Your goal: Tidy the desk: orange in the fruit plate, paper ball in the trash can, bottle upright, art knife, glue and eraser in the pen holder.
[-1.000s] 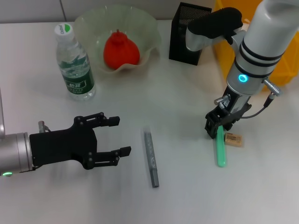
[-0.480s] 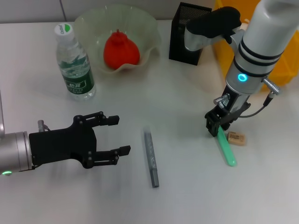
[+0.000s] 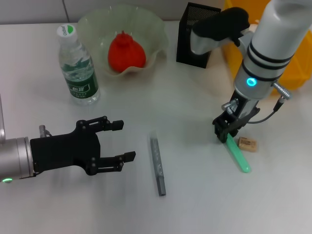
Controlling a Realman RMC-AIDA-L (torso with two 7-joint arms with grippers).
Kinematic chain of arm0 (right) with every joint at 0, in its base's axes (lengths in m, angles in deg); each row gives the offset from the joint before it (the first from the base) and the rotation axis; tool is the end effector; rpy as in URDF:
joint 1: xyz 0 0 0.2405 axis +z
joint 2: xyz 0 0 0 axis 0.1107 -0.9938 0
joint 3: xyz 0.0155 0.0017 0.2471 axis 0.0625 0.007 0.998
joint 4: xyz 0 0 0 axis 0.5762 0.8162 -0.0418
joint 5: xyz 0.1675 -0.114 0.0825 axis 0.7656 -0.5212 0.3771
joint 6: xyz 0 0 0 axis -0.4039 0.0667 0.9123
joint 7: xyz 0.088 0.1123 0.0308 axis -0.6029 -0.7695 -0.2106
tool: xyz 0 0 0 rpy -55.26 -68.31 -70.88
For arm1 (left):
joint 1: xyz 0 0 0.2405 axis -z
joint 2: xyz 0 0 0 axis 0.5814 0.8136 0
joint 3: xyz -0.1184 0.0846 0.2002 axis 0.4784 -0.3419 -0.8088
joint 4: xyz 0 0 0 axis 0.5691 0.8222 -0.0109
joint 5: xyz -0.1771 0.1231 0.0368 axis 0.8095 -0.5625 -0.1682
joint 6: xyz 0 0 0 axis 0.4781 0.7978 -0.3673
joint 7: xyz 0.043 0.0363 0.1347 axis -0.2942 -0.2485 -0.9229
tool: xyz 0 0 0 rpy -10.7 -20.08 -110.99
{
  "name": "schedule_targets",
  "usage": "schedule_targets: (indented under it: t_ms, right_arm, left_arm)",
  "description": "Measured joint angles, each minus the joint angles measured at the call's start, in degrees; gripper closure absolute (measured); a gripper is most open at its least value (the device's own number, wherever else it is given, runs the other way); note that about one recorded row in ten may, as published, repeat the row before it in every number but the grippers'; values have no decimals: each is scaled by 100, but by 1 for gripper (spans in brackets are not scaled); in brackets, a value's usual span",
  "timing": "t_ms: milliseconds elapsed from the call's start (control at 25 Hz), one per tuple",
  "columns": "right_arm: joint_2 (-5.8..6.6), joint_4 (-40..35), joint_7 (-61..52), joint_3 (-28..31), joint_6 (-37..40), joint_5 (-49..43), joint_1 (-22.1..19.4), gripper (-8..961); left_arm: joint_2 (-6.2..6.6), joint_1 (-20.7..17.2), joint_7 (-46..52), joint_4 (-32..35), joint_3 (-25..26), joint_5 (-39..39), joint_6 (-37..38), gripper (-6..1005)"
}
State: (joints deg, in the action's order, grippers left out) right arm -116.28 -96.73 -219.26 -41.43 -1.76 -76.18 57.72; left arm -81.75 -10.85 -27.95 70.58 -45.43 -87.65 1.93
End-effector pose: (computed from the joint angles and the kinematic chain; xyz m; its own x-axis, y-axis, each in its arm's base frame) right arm 0.1619 0.3912 -0.0730 0.3846 -0.8481 0.3645 -0.6423 -0.5295 -0.5542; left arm -0.2932 0.2841 -0.0319 0.8689 0.1262 0.4786 0.2498 -0.9466 -0.2040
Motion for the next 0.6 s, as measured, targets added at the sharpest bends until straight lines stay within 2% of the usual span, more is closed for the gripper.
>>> schedule_targets:
  t_ms: [120, 600]
  right_arm:
    - [-1, -4, -7, -323, -32, 241, 0, 656]
    - [0, -48, -42, -350, -36, 258, -1, 743]
  left_arm:
    - [10, 0, 0, -2, 0, 0, -10, 197]
    - [26, -14, 0, -7, 0, 0, -16, 197]
